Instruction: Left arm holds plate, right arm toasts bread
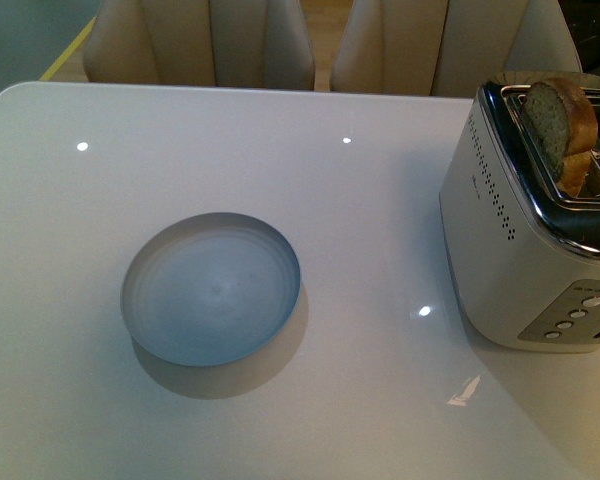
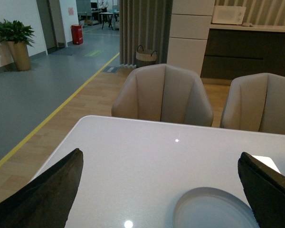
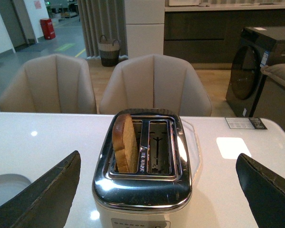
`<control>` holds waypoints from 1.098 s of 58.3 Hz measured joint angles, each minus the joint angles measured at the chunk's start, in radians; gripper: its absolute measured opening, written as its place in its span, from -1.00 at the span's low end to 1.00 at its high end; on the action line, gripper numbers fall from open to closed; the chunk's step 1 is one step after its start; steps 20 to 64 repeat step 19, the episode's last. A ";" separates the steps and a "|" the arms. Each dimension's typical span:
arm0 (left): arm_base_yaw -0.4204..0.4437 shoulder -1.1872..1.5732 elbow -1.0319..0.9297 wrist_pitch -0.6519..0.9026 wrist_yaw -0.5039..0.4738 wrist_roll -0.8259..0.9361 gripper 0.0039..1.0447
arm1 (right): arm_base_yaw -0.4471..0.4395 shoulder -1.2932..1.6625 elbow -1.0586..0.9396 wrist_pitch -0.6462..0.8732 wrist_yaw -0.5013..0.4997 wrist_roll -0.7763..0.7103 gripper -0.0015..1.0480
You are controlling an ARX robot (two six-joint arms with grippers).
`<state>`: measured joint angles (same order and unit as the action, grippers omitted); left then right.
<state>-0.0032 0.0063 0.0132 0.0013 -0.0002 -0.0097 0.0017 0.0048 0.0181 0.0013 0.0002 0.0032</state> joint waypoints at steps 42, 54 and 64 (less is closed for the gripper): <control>0.000 0.000 0.000 0.000 0.000 0.000 0.87 | 0.000 0.000 0.000 0.000 0.000 0.000 0.83; 0.000 0.000 0.000 0.000 0.000 0.000 0.87 | 0.000 0.000 0.000 0.000 0.000 0.000 0.83; 0.000 0.000 0.000 0.000 0.000 0.000 0.87 | 0.000 0.000 0.000 0.000 0.000 0.000 0.83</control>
